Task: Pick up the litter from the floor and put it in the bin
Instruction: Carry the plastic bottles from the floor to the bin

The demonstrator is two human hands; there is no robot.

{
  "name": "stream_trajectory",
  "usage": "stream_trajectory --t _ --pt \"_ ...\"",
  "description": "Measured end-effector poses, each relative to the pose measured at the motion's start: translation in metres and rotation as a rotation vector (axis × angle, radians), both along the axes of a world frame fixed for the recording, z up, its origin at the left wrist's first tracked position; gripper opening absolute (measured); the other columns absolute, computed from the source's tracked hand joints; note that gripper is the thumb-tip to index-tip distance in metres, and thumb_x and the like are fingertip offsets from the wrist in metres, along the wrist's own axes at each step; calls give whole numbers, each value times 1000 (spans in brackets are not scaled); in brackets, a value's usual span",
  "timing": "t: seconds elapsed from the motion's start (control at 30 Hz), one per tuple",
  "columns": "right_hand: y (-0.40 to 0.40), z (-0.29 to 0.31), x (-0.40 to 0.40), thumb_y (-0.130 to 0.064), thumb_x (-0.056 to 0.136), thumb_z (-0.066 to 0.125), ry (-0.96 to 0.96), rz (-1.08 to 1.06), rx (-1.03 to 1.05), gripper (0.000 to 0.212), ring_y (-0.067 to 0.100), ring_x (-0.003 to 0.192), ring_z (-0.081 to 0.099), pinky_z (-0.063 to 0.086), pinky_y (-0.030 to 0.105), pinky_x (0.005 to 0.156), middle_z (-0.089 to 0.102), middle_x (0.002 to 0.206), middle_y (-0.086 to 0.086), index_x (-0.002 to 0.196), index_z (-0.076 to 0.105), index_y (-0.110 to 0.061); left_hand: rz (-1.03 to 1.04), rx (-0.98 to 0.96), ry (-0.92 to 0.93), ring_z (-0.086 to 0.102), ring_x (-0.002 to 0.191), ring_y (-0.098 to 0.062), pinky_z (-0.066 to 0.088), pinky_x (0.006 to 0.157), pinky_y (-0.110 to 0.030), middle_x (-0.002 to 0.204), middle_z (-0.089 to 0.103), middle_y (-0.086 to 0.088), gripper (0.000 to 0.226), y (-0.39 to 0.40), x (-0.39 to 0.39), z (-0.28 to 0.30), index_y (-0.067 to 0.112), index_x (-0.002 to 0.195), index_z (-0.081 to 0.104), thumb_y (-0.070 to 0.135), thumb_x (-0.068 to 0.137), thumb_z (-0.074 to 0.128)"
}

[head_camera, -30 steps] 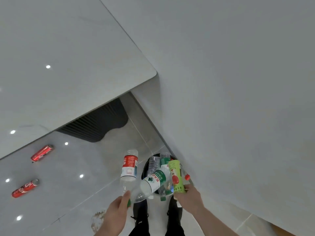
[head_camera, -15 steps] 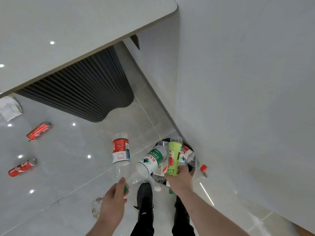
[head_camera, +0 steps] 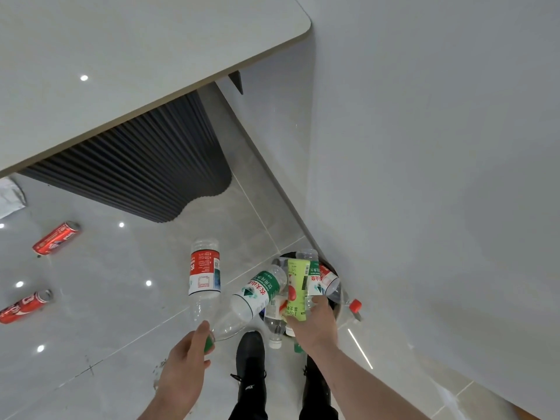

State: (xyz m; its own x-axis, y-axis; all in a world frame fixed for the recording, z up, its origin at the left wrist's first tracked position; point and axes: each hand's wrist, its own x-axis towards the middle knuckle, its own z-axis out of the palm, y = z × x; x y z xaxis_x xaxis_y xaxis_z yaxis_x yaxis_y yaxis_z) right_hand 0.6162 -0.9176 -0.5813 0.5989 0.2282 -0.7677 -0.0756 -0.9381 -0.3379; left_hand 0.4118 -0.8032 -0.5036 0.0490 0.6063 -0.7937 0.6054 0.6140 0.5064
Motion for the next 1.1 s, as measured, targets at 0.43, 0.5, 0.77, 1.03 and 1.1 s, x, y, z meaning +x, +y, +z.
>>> stream_trajectory --t 0.43,0.5,0.77,1.03,1.1 --pt "-25 88 13 -16 74 78 745 -751 450 57 36 111 68 58 46 91 72 119 14 127 58 -16 -352 58 -161 66 82 -5 50 79 -17 89 68 5 56 -46 66 32 19 80 71 73 74 53" --pt "-26 88 21 -20 82 75 662 -801 426 45 33 105 71 59 44 86 74 116 11 125 60 -19 -474 46 -201 66 91 -2 50 88 -22 93 66 9 47 -52 71 24 24 74 74 68 83 59" --pt "-37 64 75 -24 74 83 70 -192 98 49 9 87 66 53 29 70 69 101 -8 113 54 -27 -445 213 141 51 48 -8 47 55 -27 50 58 9 40 -45 65 -1 19 54 57 39 84 72" --pt "-28 13 88 -43 65 81 -58 129 -65 64 14 91 65 58 38 80 64 104 -8 120 51 -29 -276 150 263 68 72 -14 58 70 -41 78 70 11 34 -48 56 -26 26 92 44 43 85 73" --pt "-23 5 87 -45 62 82 -75 155 -81 67 15 91 64 57 37 79 63 103 -8 119 51 -28 -271 119 240 70 79 -15 59 77 -44 88 72 13 40 -49 55 -32 31 112 41 39 88 71"
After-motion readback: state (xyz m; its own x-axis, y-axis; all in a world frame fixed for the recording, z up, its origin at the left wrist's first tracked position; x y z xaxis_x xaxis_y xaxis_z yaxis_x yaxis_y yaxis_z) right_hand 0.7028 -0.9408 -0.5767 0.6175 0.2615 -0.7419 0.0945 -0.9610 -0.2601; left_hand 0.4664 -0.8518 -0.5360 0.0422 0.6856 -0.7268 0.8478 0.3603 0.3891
